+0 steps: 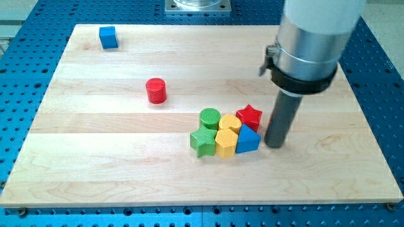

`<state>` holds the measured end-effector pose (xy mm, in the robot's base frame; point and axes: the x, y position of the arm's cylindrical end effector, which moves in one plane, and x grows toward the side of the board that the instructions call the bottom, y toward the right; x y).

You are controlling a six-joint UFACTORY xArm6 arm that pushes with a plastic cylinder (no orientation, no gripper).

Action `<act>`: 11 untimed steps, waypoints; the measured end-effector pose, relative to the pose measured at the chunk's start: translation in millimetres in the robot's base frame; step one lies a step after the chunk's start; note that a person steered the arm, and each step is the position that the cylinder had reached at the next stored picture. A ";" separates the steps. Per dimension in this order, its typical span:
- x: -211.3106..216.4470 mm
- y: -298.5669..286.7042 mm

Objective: Move red star vertically above green circle

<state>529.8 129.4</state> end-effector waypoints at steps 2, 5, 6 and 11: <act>-30.0 -28.7; -78.6 -68.7; -125.3 -96.8; -76.3 -149.5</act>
